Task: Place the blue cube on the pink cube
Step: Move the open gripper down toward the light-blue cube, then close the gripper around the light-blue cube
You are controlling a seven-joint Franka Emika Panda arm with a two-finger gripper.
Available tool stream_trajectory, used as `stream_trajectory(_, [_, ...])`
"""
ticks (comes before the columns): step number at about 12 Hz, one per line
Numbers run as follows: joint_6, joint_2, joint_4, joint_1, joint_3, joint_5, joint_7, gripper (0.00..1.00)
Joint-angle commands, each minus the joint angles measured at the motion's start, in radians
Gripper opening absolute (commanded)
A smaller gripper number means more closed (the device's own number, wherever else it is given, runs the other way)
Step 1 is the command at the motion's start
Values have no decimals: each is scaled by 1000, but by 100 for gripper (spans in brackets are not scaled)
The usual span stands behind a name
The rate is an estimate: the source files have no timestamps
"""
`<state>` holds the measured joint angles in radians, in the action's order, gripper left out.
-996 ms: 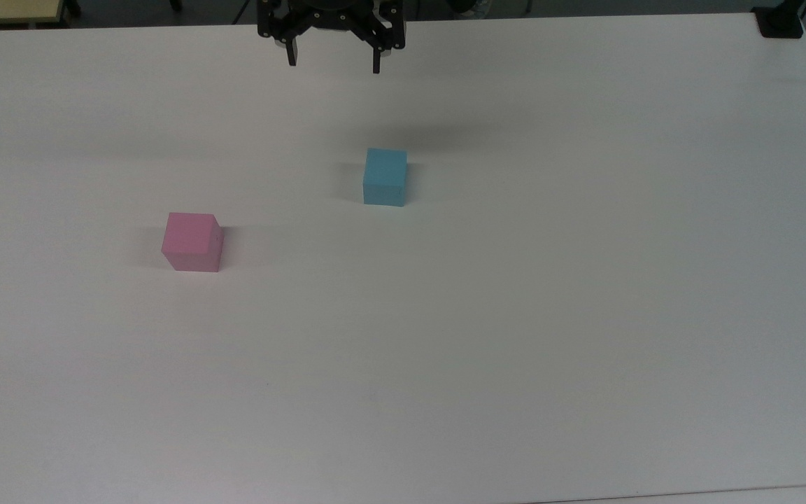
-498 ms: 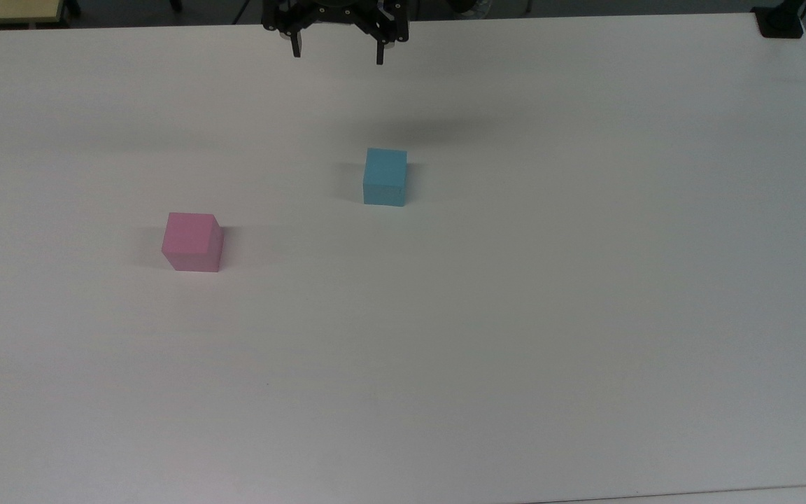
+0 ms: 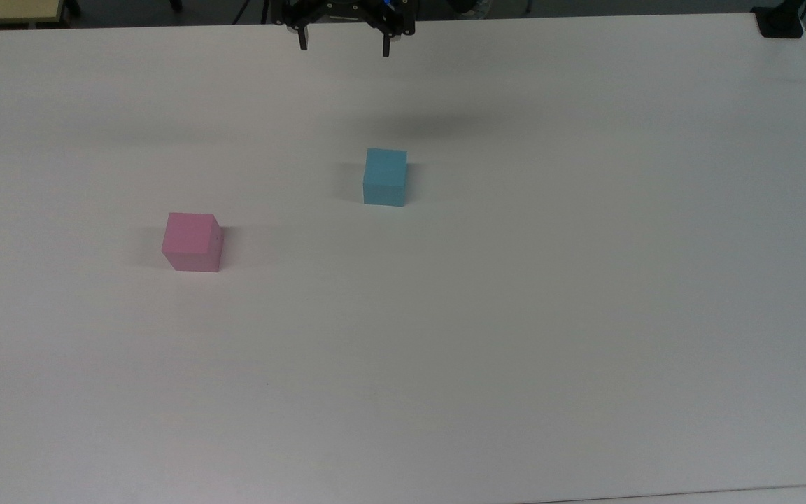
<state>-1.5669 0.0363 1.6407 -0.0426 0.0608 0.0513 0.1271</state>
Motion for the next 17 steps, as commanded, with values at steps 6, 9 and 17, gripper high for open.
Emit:
stream_trajectory(6, [-97, 80, 49, -55, -2, -19, 112, 100])
stream_trajectory(9, [-266, 128, 166, -68, -6, -15, 114, 100])
stream_trajectory(17, [-478, 249, 286, -100, -15, 53, 131, 100])
